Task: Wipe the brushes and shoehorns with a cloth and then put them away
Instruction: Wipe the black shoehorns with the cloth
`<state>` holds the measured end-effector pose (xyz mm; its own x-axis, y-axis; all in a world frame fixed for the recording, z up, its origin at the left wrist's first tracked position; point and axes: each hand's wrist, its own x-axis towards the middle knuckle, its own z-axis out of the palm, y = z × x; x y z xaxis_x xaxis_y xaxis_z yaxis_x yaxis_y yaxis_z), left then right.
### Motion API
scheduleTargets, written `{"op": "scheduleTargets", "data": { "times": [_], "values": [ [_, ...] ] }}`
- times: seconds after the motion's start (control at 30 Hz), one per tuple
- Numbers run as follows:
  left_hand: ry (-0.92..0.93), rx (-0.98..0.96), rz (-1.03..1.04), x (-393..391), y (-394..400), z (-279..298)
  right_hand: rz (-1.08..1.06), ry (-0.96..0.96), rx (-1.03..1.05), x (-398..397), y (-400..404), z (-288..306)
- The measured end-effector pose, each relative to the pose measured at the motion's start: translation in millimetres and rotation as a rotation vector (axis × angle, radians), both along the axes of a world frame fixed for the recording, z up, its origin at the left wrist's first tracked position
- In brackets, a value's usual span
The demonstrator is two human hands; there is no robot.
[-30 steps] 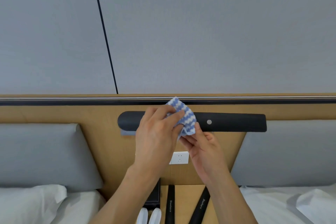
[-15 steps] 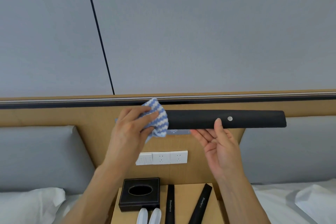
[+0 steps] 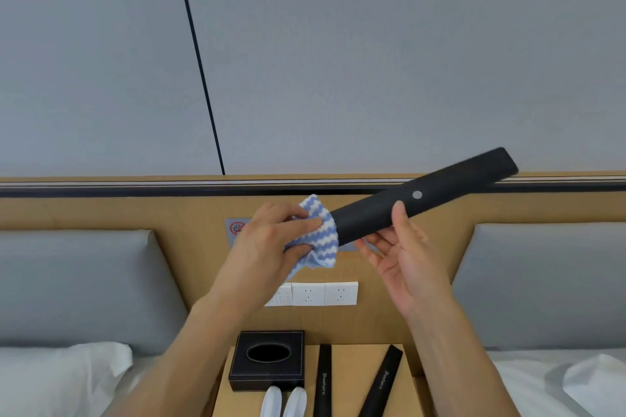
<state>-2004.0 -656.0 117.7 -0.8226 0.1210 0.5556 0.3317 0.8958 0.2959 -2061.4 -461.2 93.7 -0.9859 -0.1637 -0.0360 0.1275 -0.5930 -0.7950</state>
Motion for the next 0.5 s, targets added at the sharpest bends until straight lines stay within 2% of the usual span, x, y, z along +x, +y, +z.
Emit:
{"op": "scheduleTargets", "data": {
  "times": [0.23,0.37,0.5],
  "values": [
    [0.098,0.078,-0.085,-14.5,43.1,13.4,0.131,0.066,0.22,5.1,-15.8,0.7],
    [0.133,0.13,-0.119,-21.7,50.0,23.5,0.165,0.287,0.346,7.0,-8.4,-5.3],
    [0.063,0.136,-0.097,-25.4,50.0,31.4,0.189,0.452,0.577,6.1,2.4,-5.1]
  ]
}}
